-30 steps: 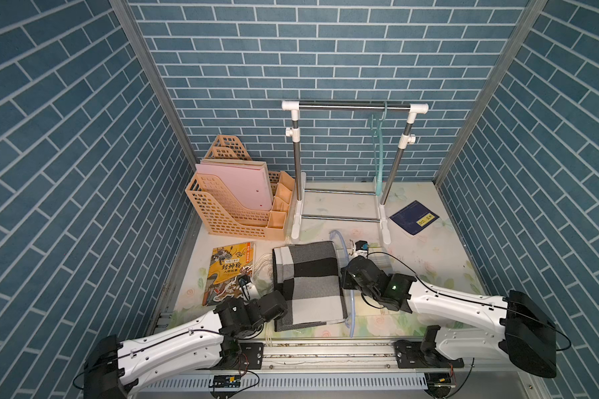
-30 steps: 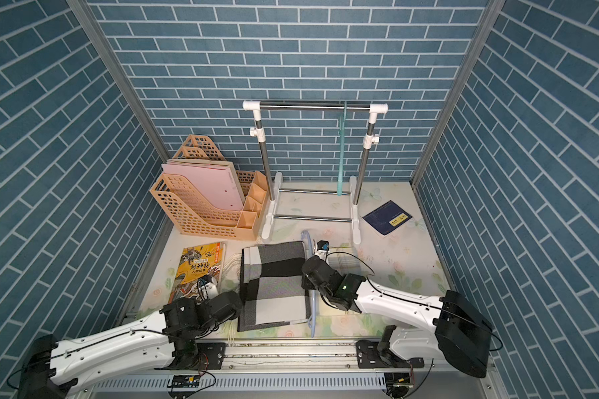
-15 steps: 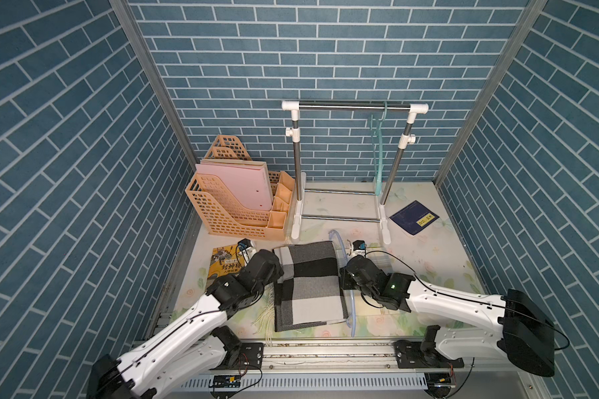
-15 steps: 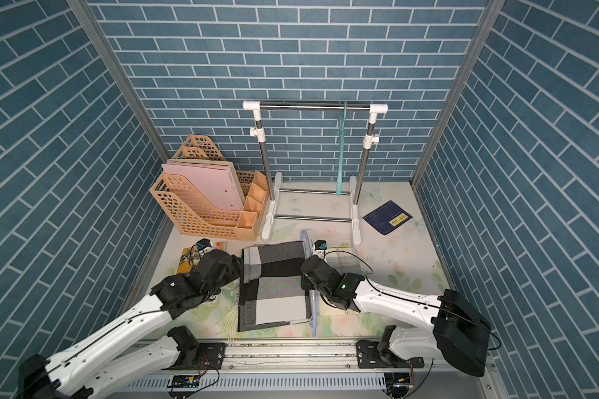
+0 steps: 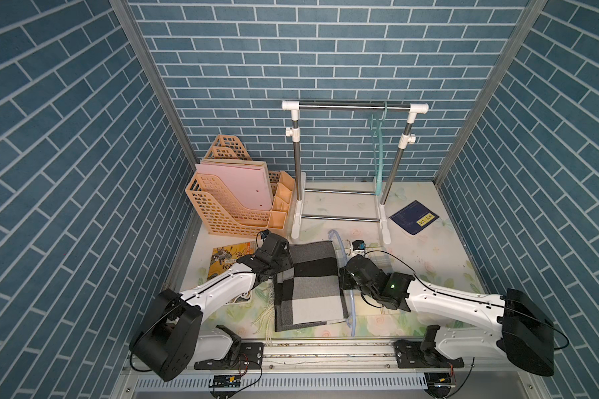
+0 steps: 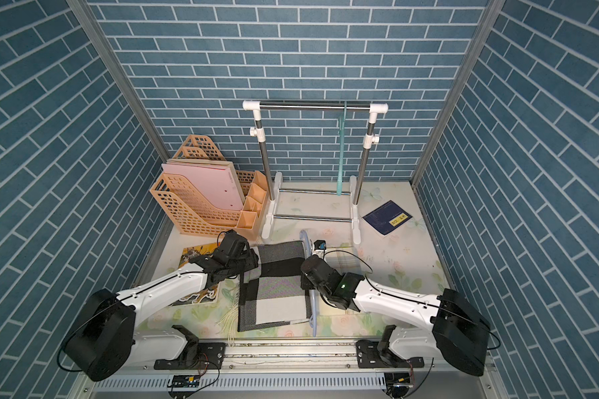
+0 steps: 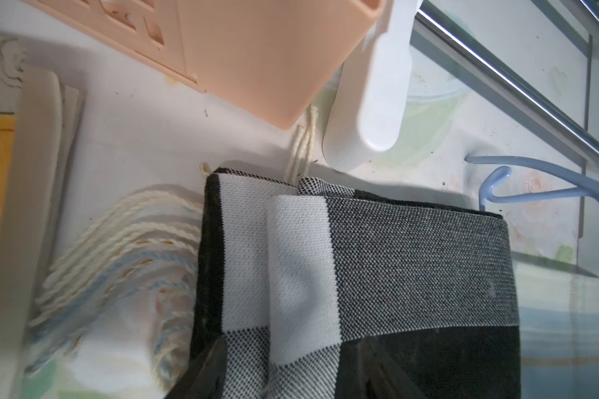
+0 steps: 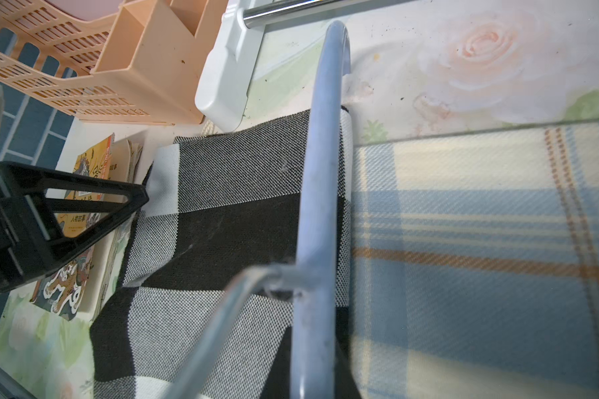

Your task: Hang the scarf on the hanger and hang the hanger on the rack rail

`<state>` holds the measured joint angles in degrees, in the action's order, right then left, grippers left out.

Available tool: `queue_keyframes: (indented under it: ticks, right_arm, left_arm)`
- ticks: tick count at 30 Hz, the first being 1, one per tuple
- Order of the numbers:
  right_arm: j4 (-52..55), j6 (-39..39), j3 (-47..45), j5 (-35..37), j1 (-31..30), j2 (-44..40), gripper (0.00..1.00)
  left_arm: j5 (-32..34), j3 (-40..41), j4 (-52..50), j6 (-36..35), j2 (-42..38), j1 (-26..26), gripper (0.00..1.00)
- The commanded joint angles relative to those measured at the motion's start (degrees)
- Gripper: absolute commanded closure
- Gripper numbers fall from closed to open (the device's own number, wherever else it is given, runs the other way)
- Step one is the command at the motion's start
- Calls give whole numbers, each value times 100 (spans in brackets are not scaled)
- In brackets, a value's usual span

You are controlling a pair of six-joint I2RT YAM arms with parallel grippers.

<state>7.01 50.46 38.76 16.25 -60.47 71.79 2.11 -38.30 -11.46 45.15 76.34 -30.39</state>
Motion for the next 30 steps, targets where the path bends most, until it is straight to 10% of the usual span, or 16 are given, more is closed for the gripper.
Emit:
queue_keyframes:
  ticks: [1, 10, 15, 30]
  right_arm:
    - [385, -395, 52, -72, 44, 31, 100]
    - [387, -402, 71, -74, 43, 6, 100]
    - [456, -405, 52, -26, 43, -142, 100]
    - [877, -555, 282, 79, 221, -208, 100]
  left_arm:
    - [-210, -54, 284, -170, 182, 70, 43]
    - [-181, -70, 447, -159, 598, 116, 49]
    - [-325, -104, 491, -245, 613, 155, 100]
    - [165, -145, -902, -463, -1155, 341, 100]
